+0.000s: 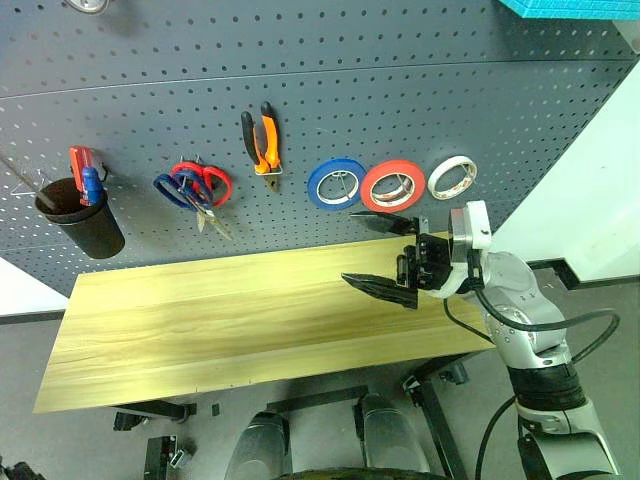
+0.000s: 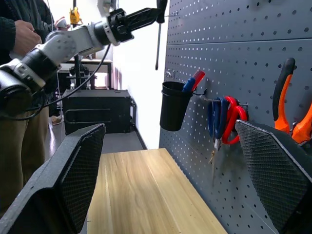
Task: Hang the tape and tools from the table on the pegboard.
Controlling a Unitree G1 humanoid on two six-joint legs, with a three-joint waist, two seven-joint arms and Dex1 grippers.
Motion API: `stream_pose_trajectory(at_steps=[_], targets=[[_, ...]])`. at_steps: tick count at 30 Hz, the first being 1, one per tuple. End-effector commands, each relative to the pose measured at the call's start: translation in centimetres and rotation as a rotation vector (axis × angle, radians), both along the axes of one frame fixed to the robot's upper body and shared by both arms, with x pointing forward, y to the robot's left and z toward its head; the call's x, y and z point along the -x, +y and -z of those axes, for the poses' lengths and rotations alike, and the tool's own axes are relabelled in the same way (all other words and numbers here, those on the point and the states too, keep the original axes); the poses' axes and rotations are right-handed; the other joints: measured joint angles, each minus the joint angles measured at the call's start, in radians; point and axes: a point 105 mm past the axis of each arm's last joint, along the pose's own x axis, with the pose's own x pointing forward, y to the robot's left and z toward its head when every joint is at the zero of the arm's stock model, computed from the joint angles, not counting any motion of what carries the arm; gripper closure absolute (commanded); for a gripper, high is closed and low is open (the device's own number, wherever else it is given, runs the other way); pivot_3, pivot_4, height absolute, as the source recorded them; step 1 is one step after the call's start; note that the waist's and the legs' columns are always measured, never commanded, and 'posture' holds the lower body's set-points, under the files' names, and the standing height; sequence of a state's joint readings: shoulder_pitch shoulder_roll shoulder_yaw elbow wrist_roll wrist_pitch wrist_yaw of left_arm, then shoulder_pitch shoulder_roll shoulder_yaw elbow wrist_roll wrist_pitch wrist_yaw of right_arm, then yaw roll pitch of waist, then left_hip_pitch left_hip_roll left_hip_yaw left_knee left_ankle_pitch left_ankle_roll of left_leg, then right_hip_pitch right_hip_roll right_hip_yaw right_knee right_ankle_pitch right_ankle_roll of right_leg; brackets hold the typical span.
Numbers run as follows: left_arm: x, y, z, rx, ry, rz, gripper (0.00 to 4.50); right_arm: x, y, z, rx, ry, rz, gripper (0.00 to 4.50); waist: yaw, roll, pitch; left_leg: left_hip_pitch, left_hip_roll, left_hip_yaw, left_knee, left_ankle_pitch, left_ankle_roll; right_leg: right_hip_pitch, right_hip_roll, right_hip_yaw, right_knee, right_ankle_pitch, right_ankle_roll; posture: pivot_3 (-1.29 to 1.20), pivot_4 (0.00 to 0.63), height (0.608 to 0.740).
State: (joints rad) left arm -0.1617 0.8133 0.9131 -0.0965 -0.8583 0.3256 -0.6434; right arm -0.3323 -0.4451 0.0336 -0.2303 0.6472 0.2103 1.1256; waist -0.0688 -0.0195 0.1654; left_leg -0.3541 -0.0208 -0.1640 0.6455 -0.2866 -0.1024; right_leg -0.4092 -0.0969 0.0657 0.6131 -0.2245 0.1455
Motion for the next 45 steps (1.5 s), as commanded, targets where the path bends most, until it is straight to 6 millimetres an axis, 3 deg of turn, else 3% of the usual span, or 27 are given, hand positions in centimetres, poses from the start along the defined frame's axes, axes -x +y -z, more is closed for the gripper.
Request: stream_pose_trajectory(at_steps=[1, 9, 16, 27, 39, 45], targets=[[0.7, 0.5, -2.5, -0.084, -0.116, -0.044, 4.10, 0.3, 0.2, -0.5, -0.011, -0.037, -0.012, 0.00, 0.000, 0.000, 0.000, 0.000, 0.000, 0.000, 0.000, 0.000, 0.000, 0.000, 0.000, 0.000, 0.000, 0.000, 0.000, -0.03, 0.078, 0.738], [-2.3, 1.2, -2.1, -0.117, -0.131, -0.073, 4.10, 0.4, 0.2, -0.3, -0.009, -0.035, -0.005, 0.00, 0.003, 0.000, 0.000, 0.000, 0.000, 0.000, 0.000, 0.000, 0.000, 0.000, 0.000, 0.000, 0.000, 0.001, 0.002, -0.05, 0.072, 0.738], [-4.9, 3.2, 1.4, -0.134, -0.024, -0.149, 4.10, 0.4, -0.2, -0.2, -0.005, -0.034, 0.014, 0.00, -0.003, 0.000, 0.000, 0.000, 0.000, 0.000, 0.000, 0.000, 0.000, -0.001, 0.000, 0.000, 0.000, 0.002, 0.004, -0.06, 0.071, 0.738], [-5.8, 4.5, 4.7, -0.085, 0.047, -0.167, 4.10, 0.4, -0.3, -0.1, -0.003, -0.035, 0.021, 0.00, -0.001, -0.001, -0.001, 0.000, 0.000, 0.000, 0.000, 0.000, 0.000, -0.001, 0.000, 0.000, 0.000, 0.002, 0.004, -0.06, 0.067, 0.738], [-5.8, 4.6, 5.3, -0.042, 0.047, -0.144, 0.17, 0.3, -0.4, -0.1, 0.001, -0.036, 0.022, 0.00, -0.001, -0.001, -0.001, 0.000, 0.000, 0.000, 0.000, 0.000, 0.000, -0.001, 0.000, 0.000, 0.001, 0.002, 0.004, -0.06, 0.067, 0.738], [-4.0, 2.8, 5.8, -0.033, 0.050, -0.044, 0.01, 0.3, -0.6, 0.2, 0.020, -0.040, 0.033, 0.00, -0.004, -0.001, -0.001, 0.000, 0.000, 0.000, 0.000, 0.000, 0.000, -0.001, 0.000, 0.000, 0.001, 0.002, 0.004, -0.07, 0.064, 0.738]])
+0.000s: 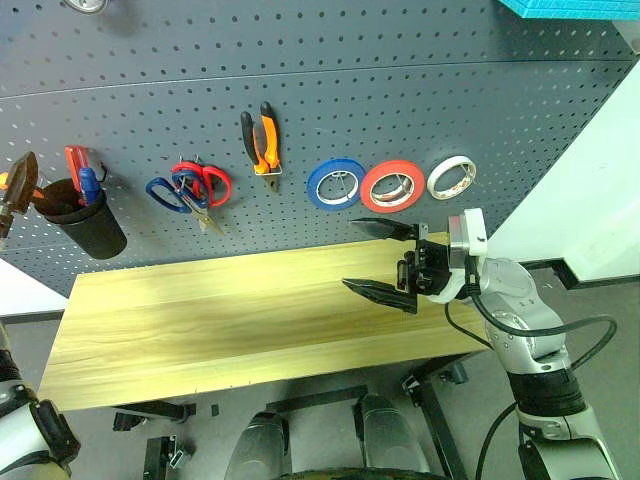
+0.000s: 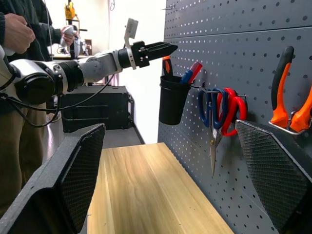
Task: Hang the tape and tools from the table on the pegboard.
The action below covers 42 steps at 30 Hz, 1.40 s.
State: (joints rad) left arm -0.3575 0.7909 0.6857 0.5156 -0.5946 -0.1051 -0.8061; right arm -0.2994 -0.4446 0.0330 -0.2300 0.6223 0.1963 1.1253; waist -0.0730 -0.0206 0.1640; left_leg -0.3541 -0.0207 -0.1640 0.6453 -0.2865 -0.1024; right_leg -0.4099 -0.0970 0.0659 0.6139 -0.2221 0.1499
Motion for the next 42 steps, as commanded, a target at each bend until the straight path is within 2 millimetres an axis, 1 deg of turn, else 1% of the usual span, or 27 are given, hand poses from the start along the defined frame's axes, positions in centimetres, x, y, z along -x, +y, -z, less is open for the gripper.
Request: stream_pose_trajectory(at_steps=[1, 5, 7, 10, 13, 16, 18, 20, 23, 26, 29, 31, 33, 36, 42], targets=[[2.1, -1.2, -1.7, -0.012, -0.059, 0.075, 0.01, 0.2, -0.3, -0.6, 0.010, -0.055, 0.012, 0.00, 0.000, 0.000, 0.000, 0.000, 0.000, 0.000, 0.000, 0.000, 0.000, 0.000, 0.000, 0.000, 0.000, 0.000, 0.000, -0.07, 0.064, 0.738], [5.4, -3.1, -0.8, -0.038, 0.017, 0.206, 0.01, 0.3, -0.7, 0.5, 0.055, -0.046, 0.015, 0.00, -0.001, 0.000, 0.000, 0.000, 0.000, 0.000, 0.000, 0.000, 0.000, -0.001, 0.000, 0.000, 0.000, 0.000, 0.000, -0.05, 0.069, 0.738], [6.4, -4.0, 0.4, -0.066, 0.094, 0.242, 0.01, 0.3, -0.8, 1.0, 0.073, -0.041, 0.019, 0.00, 0.002, 0.000, 0.000, 0.000, 0.000, 0.001, 0.000, -0.001, 0.001, -0.001, 0.000, 0.000, 0.000, 0.000, 0.000, -0.04, 0.071, 0.738], [7.4, -4.7, 3.2, -0.119, 0.235, 0.241, 0.01, 0.0, -1.1, 2.3, 0.122, -0.037, 0.034, 0.00, 0.009, 0.000, 0.000, 0.001, 0.000, 0.001, 0.000, -0.001, 0.001, 0.001, 0.000, 0.000, 0.000, -0.002, -0.004, -0.02, 0.075, 0.738], [7.7, -4.8, 5.3, -0.167, 0.318, 0.209, 0.01, -0.2, -1.6, 3.7, 0.175, -0.036, 0.051, 0.00, 0.014, 0.000, -0.001, 0.002, 0.000, 0.001, 0.001, -0.001, 0.001, 0.002, 0.000, 0.000, 0.000, -0.003, -0.005, -0.02, 0.079, 0.738], [7.6, -5.1, 7.7, -0.202, 0.373, 0.185, 0.01, -0.6, -2.6, 5.3, 0.210, -0.017, 0.101, 0.00, 0.021, 0.000, -0.001, 0.003, 0.000, 0.001, 0.001, -0.001, 0.001, 0.003, 0.000, 0.000, 0.000, -0.003, -0.004, -0.02, 0.079, 0.738], [7.6, -5.7, 9.7, -0.218, 0.408, 0.179, 0.01, -0.9, -3.7, 6.5, 0.233, -0.005, 0.158, 0.00, 0.026, 0.001, -0.002, 0.003, 0.000, 0.002, 0.001, -0.001, 0.001, 0.003, 0.000, 0.000, -0.001, -0.003, -0.005, -0.02, 0.079, 0.738], [7.5, -6.7, 11.5, -0.231, 0.445, 0.201, 0.01, -1.0, -4.8, 7.6, 0.253, 0.007, 0.210, 0.00, 0.029, 0.001, -0.002, 0.003, 0.000, 0.002, 0.001, -0.001, 0.001, 0.003, 0.000, 0.001, -0.001, -0.002, -0.006, -0.03, 0.076, 0.738], [7.4, -9.0, 14.1, -0.237, 0.476, 0.247, 0.01, -1.1, -6.8, 9.1, 0.284, 0.019, 0.310, 0.00, 0.031, 0.001, -0.003, 0.002, 0.000, 0.002, 0.001, -0.001, 0.001, 0.003, 0.000, 0.001, -0.001, -0.002, -0.006, -0.03, 0.076, 0.738], [7.2, -11.3, 16.1, -0.246, 0.490, 0.296, 0.01, -1.0, -9.1, 10.4, 0.302, 0.052, 0.414, 0.00, 0.030, 0.001, -0.005, 0.002, 0.000, 0.002, 0.001, -0.001, 0.001, 0.003, 0.000, 0.001, -0.001, -0.002, -0.006, -0.05, 0.072, 0.738], [7.1, -13.3, 17.2, -0.252, 0.486, 0.332, 0.01, -0.5, -11.5, 11.5, 0.330, 0.093, 0.502, 0.00, 0.028, 0.003, -0.011, 0.003, 0.000, 0.002, 0.001, -0.001, 0.001, 0.004, 0.000, 0.001, -0.001, -0.002, -0.006, -0.06, 0.071, 0.738], [7.0, -14.0, 17.6, -0.250, 0.482, 0.342, 0.01, -0.1, -13.0, 12.3, 0.355, 0.132, 0.549, 0.00, 0.027, 0.003, -0.012, 0.004, 0.000, 0.003, 0.001, -0.001, 0.001, 0.005, 0.000, 0.001, -0.001, -0.002, -0.006, -0.06, 0.071, 0.738], [7.1, -14.4, 18.0, -0.244, 0.486, 0.346, 0.01, 0.1, -14.0, 12.8, 0.365, 0.165, 0.584, 0.00, 0.025, 0.005, -0.015, 0.005, 0.000, 0.003, 0.001, -0.001, 0.001, 0.005, 0.000, 0.002, -0.001, -0.003, -0.004, -0.07, 0.066, 0.738], [7.4, -14.5, 18.5, -0.248, 0.497, 0.346, 0.01, 0.3, -14.6, 12.9, 0.370, 0.186, 0.603, 0.00, 0.016, 0.008, -0.023, 0.006, 0.000, 0.005, 0.001, -0.001, 0.001, 0.006, 0.000, 0.003, -0.001, -0.004, -0.002, -0.09, 0.060, 0.738], [8.5, -14.6, 20.1, -0.256, 0.548, 0.355, 0.01, -0.1, -14.4, 13.2, 0.384, 0.181, 0.594, 0.00, 0.001, 0.010, -0.032, 0.006, 0.000, 0.006, 0.001, -0.001, 0.002, 0.008, 0.000, 0.004, -0.001, -0.005, -0.002, -0.08, 0.055, 0.738]])
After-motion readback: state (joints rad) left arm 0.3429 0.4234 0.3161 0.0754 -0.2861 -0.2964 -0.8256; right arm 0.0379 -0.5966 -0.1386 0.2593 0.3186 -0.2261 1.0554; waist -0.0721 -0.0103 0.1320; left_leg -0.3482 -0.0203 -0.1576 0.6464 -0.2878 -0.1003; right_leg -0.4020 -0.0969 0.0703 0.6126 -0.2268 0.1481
